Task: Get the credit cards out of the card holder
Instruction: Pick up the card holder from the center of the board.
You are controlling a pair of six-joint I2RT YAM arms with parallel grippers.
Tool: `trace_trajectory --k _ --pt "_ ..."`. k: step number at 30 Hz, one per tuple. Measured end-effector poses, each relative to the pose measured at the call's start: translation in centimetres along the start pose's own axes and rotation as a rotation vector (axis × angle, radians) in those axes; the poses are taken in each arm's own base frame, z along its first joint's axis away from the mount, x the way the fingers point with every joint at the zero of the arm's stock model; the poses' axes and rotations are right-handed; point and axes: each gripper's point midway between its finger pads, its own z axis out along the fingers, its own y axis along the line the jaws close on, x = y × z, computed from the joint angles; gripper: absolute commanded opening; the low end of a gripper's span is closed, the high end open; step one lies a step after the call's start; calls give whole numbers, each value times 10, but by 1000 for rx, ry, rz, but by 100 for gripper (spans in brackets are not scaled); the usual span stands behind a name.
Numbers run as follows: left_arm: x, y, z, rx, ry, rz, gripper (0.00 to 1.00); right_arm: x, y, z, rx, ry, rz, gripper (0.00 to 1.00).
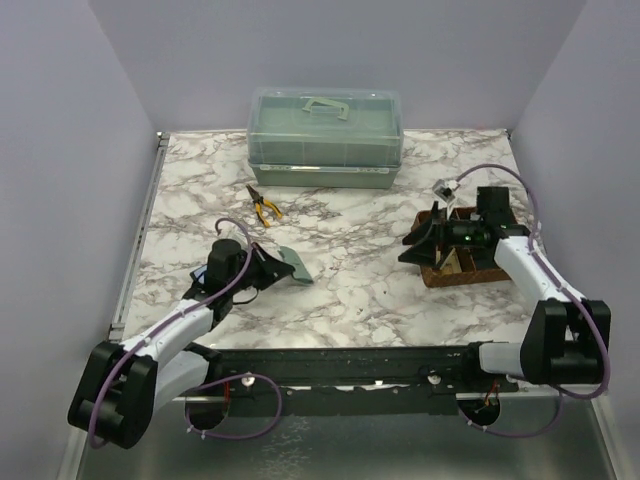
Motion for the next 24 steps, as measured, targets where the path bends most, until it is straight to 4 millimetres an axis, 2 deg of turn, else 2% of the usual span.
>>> trace_trajectory --k 6,10,15,20,24 --pt "32 -46 11 127 103 131 0 16 9 33 -130 63 149 100" --pt "35 -72 22 194 115 184 0 31 10 48 -149 97 247 100" --pt "47 -84 34 228 142 212 0 52 3 67 -73 133 387 100" --pt "57 -108 48 284 170 240 0 75 5 77 -35 88 502 100" --pt "55 -133 52 344 159 257 0 78 5 82 -46 45 561 100"
